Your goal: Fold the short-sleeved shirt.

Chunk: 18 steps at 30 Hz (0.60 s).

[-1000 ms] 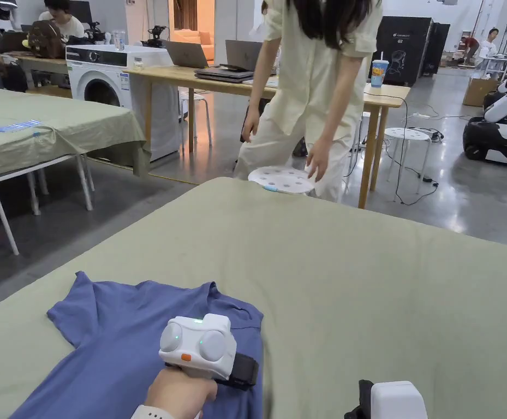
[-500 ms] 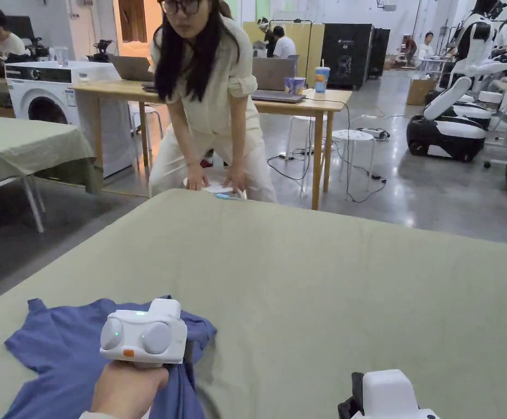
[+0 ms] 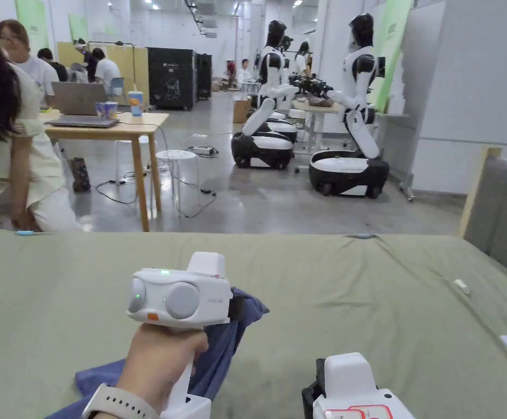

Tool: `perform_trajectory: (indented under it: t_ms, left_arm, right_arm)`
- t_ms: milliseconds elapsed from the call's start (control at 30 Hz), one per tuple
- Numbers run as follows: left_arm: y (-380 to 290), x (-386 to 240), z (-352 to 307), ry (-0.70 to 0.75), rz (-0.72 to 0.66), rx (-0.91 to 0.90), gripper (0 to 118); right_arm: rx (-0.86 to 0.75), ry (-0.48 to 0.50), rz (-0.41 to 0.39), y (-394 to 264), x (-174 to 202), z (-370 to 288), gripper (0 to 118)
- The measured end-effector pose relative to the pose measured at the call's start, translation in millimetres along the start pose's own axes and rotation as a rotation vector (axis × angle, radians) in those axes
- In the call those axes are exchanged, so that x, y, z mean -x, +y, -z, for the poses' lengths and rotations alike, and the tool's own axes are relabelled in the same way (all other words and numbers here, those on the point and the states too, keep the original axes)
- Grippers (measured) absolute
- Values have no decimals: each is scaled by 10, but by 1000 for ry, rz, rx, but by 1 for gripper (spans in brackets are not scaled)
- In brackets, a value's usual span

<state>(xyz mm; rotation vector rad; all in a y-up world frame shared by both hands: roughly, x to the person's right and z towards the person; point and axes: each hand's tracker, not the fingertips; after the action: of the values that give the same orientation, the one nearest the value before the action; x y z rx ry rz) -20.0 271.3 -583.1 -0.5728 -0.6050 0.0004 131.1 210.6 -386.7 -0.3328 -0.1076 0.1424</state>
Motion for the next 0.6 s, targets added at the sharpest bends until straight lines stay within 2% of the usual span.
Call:
perform_trajectory:
  t_ms: [133,200,267,433,533,567,600]
  left_arm:
    - [-4,-1111,587,-201,60,46,0]
    - [-151,-1508,962,-246,76,114,0]
    - [-438,-1808,1433,-238,113,200,0]
    - [-1127,-2082,2290,-149,139,394,0]
    - [-1253,-2167,2312,-104,211,339,3]
    - [-1254,-2158,2301,-82,214,310,19]
    - [-1237,-2136,2271,-79,197,285,46]
  right_arm:
    - [31,-123,22,-188,-713,-186,0]
    - [52,-173,26,-318,-1003,-227,0]
    - [82,-218,35,-459,-1284,-254,0]
    - [134,-251,62,-770,-1725,-191,0]
    - [155,-254,76,-864,-1855,-142,0]
    - [159,-248,80,-879,-1874,-132,0]
    - [163,-245,79,-873,-1880,-118,0]
